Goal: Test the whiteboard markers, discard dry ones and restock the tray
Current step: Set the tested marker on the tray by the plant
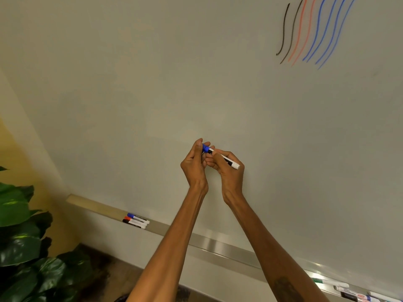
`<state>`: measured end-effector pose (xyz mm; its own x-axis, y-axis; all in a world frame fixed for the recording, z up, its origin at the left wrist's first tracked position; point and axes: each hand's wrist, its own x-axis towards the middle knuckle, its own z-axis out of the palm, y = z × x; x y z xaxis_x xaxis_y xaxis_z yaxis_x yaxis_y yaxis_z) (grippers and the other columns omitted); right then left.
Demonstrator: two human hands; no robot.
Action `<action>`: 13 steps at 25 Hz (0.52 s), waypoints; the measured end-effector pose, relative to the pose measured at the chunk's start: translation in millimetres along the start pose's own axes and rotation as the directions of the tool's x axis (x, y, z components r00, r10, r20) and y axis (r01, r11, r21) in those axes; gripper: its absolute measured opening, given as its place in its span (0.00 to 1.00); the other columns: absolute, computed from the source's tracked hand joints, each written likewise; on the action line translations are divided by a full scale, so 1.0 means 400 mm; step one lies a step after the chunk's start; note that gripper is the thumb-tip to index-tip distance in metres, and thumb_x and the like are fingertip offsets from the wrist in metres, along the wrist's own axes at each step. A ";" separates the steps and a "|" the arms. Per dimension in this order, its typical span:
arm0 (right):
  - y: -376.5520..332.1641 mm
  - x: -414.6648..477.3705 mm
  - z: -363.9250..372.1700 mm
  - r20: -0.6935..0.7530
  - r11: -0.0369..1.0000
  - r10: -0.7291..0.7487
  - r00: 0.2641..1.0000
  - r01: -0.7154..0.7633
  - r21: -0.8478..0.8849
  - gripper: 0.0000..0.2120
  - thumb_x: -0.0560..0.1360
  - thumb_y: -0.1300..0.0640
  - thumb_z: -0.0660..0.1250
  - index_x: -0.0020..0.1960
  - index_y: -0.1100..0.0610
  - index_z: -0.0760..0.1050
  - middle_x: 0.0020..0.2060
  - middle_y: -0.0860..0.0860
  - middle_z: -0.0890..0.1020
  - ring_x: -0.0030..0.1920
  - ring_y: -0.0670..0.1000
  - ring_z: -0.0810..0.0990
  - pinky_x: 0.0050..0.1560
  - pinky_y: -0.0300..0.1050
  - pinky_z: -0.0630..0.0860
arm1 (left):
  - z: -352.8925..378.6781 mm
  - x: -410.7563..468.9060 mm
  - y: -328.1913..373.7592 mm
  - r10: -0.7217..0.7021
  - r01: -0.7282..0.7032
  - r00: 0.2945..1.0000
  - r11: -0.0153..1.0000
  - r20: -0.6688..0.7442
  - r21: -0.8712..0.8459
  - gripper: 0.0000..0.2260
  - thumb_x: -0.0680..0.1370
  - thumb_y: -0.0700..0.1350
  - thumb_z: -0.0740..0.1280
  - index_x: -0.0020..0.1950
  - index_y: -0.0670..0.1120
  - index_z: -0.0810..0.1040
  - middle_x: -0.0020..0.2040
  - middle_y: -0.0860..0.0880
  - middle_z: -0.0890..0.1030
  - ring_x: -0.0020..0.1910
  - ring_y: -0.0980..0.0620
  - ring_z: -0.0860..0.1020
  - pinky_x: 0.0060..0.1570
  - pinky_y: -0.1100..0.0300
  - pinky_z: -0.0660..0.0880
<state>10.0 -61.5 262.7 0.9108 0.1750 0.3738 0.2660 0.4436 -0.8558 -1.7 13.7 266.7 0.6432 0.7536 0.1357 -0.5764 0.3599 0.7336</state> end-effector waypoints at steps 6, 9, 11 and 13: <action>0.095 -0.029 0.046 0.046 0.995 0.097 0.994 -0.097 -0.002 0.04 0.78 0.61 0.69 0.49 0.57 0.82 0.38 0.55 0.86 0.38 0.53 0.84 0.45 0.45 0.82 | -0.116 0.032 -0.021 -0.029 0.031 0.996 0.999 -0.082 0.016 0.14 0.80 0.44 0.68 0.63 0.39 0.81 0.53 0.42 0.85 0.52 0.44 0.85 0.53 0.55 0.81; 0.164 -0.048 0.069 0.085 0.977 0.211 0.974 -0.213 0.016 0.05 0.77 0.59 0.70 0.51 0.58 0.82 0.40 0.56 0.85 0.41 0.53 0.84 0.50 0.49 0.81 | -0.180 0.054 -0.026 -0.052 0.058 0.988 0.998 -0.144 0.034 0.13 0.79 0.43 0.69 0.62 0.40 0.82 0.51 0.41 0.86 0.49 0.45 0.85 0.50 0.56 0.82; 0.213 -0.062 0.084 0.108 0.960 0.275 0.955 -0.279 0.027 0.06 0.77 0.58 0.70 0.53 0.56 0.82 0.42 0.56 0.85 0.43 0.54 0.83 0.51 0.49 0.81 | -0.227 0.076 -0.024 -0.057 0.068 0.982 0.996 -0.180 0.057 0.13 0.79 0.43 0.70 0.61 0.40 0.82 0.51 0.42 0.86 0.49 0.45 0.85 0.51 0.55 0.82; 0.256 -0.073 0.089 0.088 0.942 0.328 0.940 -0.332 0.038 0.08 0.76 0.58 0.71 0.55 0.56 0.81 0.45 0.56 0.85 0.44 0.54 0.84 0.51 0.47 0.82 | -0.281 0.100 -0.023 -0.051 0.069 0.970 0.995 -0.239 0.070 0.13 0.79 0.43 0.70 0.62 0.39 0.81 0.51 0.42 0.86 0.49 0.46 0.85 0.53 0.54 0.82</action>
<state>-0.4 10.0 176.7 0.9161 0.3877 0.1022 -0.0640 0.3931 -0.9173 -27.5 102.3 190.4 0.5325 0.8440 -0.0645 -0.4939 0.3717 0.7861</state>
